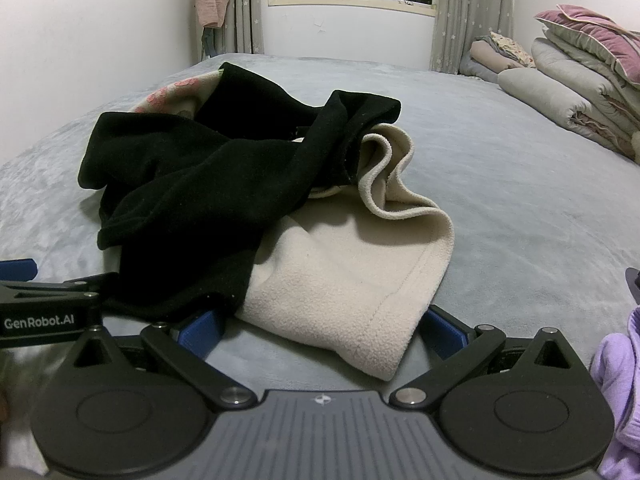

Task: Fold clothes
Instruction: 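Reach both grippers toward the crumpled black-and-cream sweatshirt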

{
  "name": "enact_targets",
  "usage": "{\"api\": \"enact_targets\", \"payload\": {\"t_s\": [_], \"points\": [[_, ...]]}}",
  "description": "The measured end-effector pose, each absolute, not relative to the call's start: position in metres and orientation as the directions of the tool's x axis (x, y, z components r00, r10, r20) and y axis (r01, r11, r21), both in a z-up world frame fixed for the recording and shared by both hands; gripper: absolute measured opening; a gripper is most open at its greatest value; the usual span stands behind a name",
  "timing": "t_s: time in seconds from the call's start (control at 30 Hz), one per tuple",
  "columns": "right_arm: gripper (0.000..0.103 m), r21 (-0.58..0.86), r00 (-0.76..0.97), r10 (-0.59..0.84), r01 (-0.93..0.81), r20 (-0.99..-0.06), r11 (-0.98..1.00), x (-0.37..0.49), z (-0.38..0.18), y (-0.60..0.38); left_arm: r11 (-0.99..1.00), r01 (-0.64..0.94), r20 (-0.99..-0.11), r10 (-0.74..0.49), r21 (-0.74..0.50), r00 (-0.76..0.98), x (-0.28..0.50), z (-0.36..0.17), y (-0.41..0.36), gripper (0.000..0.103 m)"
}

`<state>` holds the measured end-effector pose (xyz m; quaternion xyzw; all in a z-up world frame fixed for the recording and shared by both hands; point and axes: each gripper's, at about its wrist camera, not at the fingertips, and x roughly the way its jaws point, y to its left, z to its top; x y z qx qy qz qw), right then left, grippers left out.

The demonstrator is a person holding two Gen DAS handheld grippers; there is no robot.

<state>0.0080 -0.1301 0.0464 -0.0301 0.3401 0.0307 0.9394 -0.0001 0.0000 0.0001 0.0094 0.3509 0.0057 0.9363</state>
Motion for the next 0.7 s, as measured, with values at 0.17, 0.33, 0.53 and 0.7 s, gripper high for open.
{"api": "enact_targets", "payload": {"t_s": [0.17,0.33,0.53,0.7], "points": [[0.103,-0.036,0.768,0.037,-0.078,-0.639,0.996,0.0080,0.0460,-0.1299,1.000,-0.004,-0.658,0.017,0.021,0.753,-0.0011,0.0011,-0.0003,0.103],[0.103,-0.035,0.770,0.037,-0.077,-0.637,0.996,0.0079,0.0456,-0.1298,1.000,-0.004,-0.658,0.017,0.020,0.753,-0.0005,0.0005,-0.0004,0.103],[0.103,-0.052,0.768,0.031,-0.083,-0.640,0.995,0.0104,0.0454,-0.1285,1.000,-0.005,-0.658,0.016,0.019,0.753,-0.0020,0.0017,-0.0006,0.103],[0.103,-0.048,0.766,0.041,-0.094,-0.641,0.994,0.0136,0.0458,-0.1295,1.000,0.008,-0.672,-0.007,-0.001,0.741,0.0006,0.0063,0.0025,0.103]]}}
